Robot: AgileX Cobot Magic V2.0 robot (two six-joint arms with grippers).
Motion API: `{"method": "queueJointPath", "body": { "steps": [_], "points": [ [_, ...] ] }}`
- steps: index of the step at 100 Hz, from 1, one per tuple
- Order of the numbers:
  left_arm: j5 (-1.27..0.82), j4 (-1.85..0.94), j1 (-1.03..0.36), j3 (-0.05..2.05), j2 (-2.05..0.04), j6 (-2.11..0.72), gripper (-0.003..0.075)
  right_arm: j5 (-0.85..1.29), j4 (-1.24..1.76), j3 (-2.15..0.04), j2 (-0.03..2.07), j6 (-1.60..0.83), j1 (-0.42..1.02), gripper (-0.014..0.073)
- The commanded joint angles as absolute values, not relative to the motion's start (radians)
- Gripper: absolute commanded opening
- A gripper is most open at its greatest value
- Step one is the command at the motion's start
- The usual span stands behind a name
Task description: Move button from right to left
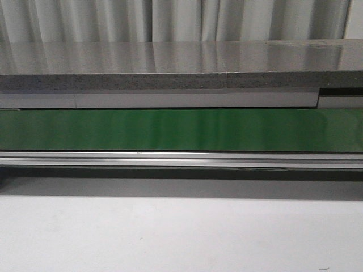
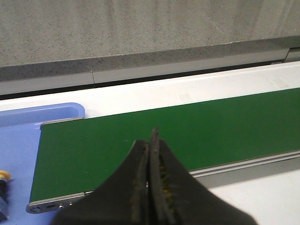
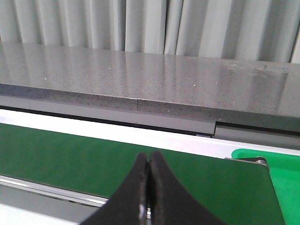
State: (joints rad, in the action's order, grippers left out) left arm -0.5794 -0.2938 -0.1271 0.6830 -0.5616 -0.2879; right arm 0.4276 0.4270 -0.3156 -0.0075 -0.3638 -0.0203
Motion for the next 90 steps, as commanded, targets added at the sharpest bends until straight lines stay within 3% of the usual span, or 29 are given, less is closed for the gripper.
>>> {"method": "queueJointPath", "body": {
  "steps": [1,40,55,69,90],
  "points": [
    [-0.490,-0.316,-0.117,0.672,-0.525,-0.285,-0.0020,0.352,0.437,-0.341,0.006,-0.372,-0.020,-0.0058],
    [-0.378,-0.314,-0.115,0.458,-0.391,-0.285,-0.0020,0.352,0.437,-0.341,0.006,-0.372,-0.020,-0.0058],
    [-0.204,-0.252,-0.113,0.357,-0.302,-0.275,-0.0020,0.352,0.437,-0.341,0.006,-0.372,-0.020,-0.0058],
    [-0.029,-0.105,-0.102,0.237,-0.218,-0.107,-0.0020,0.352,0.437,-0.341,0.006,-0.372,-0.020,-0.0058],
    [-0.012,-0.044,-0.058,0.081,-0.065,0.013,-0.0020,0.352,0.437,-0.341,0.006,-0.372,-0.020,-0.0058]
  ]
}}
